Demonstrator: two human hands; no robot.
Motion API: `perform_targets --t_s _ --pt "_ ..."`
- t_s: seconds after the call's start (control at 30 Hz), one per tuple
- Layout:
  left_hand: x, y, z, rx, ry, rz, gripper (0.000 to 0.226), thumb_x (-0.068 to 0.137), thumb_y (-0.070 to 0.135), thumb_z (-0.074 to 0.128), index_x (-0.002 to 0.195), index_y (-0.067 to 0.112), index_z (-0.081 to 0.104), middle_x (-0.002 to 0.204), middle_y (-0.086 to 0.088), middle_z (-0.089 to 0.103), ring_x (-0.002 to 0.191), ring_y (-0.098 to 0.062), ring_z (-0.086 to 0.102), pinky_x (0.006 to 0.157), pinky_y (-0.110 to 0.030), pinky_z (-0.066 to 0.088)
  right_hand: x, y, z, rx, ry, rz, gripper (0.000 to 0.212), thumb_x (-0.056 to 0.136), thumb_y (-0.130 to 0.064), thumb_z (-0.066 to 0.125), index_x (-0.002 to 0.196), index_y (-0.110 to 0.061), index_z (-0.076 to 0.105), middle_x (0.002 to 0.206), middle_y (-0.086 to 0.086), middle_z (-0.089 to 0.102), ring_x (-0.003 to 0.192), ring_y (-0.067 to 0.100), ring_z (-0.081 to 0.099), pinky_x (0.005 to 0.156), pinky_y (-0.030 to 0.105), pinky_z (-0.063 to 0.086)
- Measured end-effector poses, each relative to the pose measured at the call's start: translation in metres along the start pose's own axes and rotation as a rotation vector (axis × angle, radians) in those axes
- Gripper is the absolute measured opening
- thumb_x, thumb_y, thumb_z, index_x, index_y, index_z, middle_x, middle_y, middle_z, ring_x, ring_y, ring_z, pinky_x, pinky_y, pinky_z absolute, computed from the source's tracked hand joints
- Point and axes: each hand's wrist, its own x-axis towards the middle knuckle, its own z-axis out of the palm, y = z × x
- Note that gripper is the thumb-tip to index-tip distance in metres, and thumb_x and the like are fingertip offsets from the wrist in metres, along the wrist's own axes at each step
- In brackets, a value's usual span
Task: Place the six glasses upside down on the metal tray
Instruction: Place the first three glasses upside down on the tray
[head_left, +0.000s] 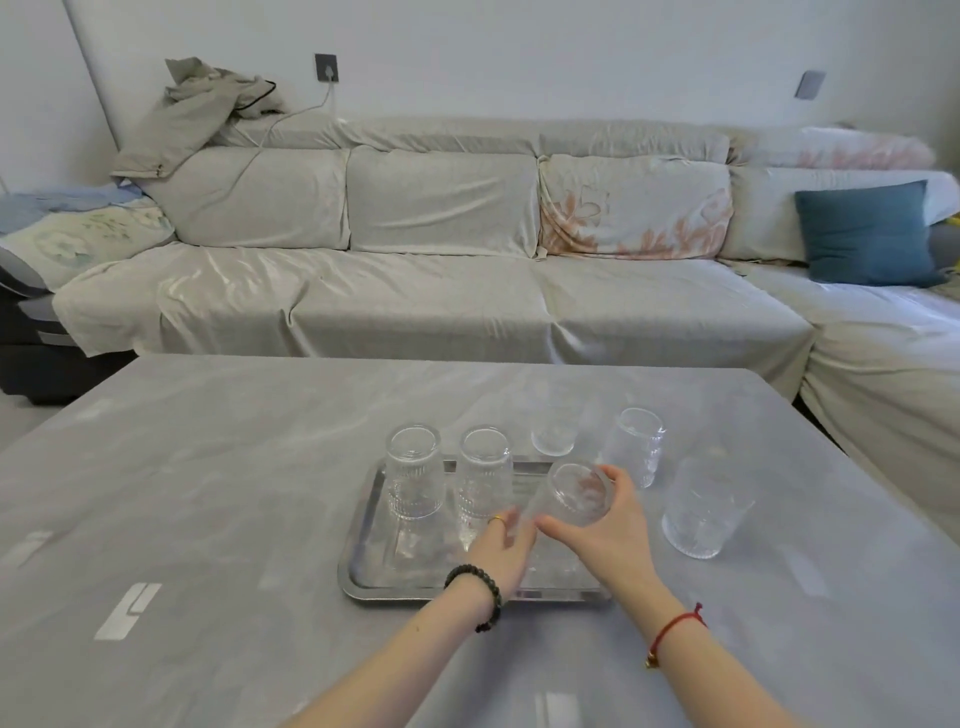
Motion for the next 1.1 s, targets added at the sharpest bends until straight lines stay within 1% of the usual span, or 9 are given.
perform_targets --t_s 0.13,0.23,0.33,0.4,0.5,0.63,0.77,1.0,1.1 --pt "0.010 -0.001 0.019 0.141 -0.092 0.062 0.066 0.088 0.027 0.045 0.144 0.021 0.009 0.151 -0.001 0.025 0.136 -0.015 0.030 0.111 -0.035 0.033 0.024 0.014 -0.002 -0.122 -0.041 -0.010 0.080 0.055 -0.018 0.085 0.121 -0.017 0.038 0.116 -0.001 0.046 0.103 0.012 0.042 0.088 0.023 0.033" --pt "0.020 0.000 0.023 0.100 -0.098 0.034 0.073 0.087 0.021 0.047 0.145 0.022 0.003 0.137 0.001 0.042 0.115 -0.007 0.046 0.100 -0.026 0.037 0.040 0.021 0.003 -0.163 -0.060 -0.022 0.084 0.056 -0.021 0.084 0.125 -0.017 0.037 0.124 0.004 0.044 0.108 0.014 0.042 0.094 0.026 0.034" --pt "0.030 0.001 0.022 0.059 -0.101 0.018 0.075 0.087 0.019 0.050 0.144 0.022 0.002 0.151 -0.008 0.024 0.129 -0.013 0.039 0.096 -0.022 0.040 0.053 0.027 0.009 -0.178 -0.081 -0.021 0.085 0.056 -0.023 0.084 0.126 -0.018 0.037 0.129 0.004 0.046 0.119 0.019 0.043 0.101 0.033 0.036" --pt "0.037 0.001 0.019 0.067 -0.108 0.004 0.076 0.087 0.019 0.051 0.144 0.022 0.001 0.153 -0.006 0.020 0.123 -0.011 0.045 0.084 -0.014 0.042 0.060 0.029 0.012 -0.173 -0.087 -0.024 0.084 0.055 -0.024 0.085 0.125 -0.020 0.038 0.128 0.003 0.049 0.119 0.020 0.045 0.101 0.033 0.037" --pt "0.046 -0.001 0.017 0.059 -0.095 -0.005 0.077 0.085 0.017 0.052 0.144 0.023 0.002 0.153 -0.009 0.020 0.135 -0.020 0.034 0.092 -0.023 0.038 0.067 0.031 0.015 -0.174 -0.083 -0.031 0.085 0.055 -0.026 0.085 0.126 -0.021 0.039 0.127 0.002 0.051 0.118 0.019 0.046 0.099 0.030 0.036" --pt "0.051 0.002 0.018 0.041 -0.083 -0.010 0.078 0.084 0.015 0.053 0.144 0.023 0.004 0.152 -0.010 0.022 0.138 -0.020 0.029 0.101 -0.029 0.037 0.070 0.033 0.019 -0.154 -0.072 -0.018 0.086 0.058 -0.027 0.083 0.129 -0.024 0.036 0.130 0.002 0.049 0.123 0.021 0.043 0.103 0.035 0.036" --pt "0.053 0.006 0.019 0.045 -0.104 -0.017 0.078 0.086 0.015 0.053 0.144 0.022 0.001 0.153 -0.007 0.019 0.133 -0.017 0.035 0.084 -0.018 0.040 0.071 0.034 0.020 -0.167 -0.084 0.001 0.089 0.061 -0.028 0.082 0.133 -0.026 0.030 0.135 0.003 0.046 0.127 0.023 0.038 0.105 0.038 0.033" --pt "0.046 0.013 0.013 0.061 -0.103 -0.009 0.076 0.087 0.016 0.052 0.144 0.017 0.002 0.154 -0.007 0.019 0.139 -0.017 0.026 0.090 -0.019 0.032 0.068 0.036 0.017 -0.118 -0.154 0.033 0.087 0.065 -0.022 0.080 0.135 -0.021 0.028 0.136 0.004 0.046 0.127 0.020 0.040 0.102 0.030 0.032" --pt "0.038 0.024 0.007 0.161 0.003 0.077 0.063 0.088 0.017 0.049 0.142 0.013 0.018 0.143 -0.005 0.039 0.129 -0.017 0.041 0.093 -0.023 0.038 0.069 0.031 0.007 -0.047 -0.232 0.058 0.087 0.069 -0.035 0.075 0.137 -0.019 0.024 0.144 0.003 0.036 0.131 0.019 0.034 0.109 0.035 0.030"
